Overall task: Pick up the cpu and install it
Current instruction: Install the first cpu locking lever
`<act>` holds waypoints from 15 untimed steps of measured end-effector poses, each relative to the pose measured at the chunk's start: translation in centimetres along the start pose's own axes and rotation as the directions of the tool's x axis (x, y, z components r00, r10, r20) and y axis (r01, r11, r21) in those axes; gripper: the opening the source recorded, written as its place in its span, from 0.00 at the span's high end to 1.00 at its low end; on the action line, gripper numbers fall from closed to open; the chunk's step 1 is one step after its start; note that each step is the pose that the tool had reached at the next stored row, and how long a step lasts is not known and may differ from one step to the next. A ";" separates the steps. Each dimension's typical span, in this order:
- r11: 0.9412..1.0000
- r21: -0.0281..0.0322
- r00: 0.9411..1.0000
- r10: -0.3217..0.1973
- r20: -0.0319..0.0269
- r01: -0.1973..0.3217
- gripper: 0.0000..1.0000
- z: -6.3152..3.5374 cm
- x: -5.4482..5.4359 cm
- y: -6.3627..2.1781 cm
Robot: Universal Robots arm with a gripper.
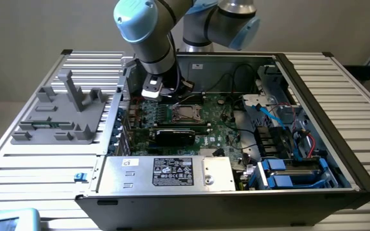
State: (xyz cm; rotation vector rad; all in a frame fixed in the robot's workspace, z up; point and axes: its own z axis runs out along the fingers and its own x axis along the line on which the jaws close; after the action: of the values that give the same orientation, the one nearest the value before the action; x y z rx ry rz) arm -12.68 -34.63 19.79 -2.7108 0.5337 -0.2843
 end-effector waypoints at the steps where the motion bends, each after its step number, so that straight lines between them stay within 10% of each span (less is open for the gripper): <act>1: 1.000 0.000 1.000 0.002 0.000 -0.002 0.89 0.00 0.0 0.00; 15: 1.000 0.004 1.000 0.026 0.008 -0.026 0.89 0.06 0.0 0.02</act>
State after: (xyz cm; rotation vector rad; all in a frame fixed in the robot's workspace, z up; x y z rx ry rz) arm -12.68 -34.63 19.73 -2.6976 0.5653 -0.2670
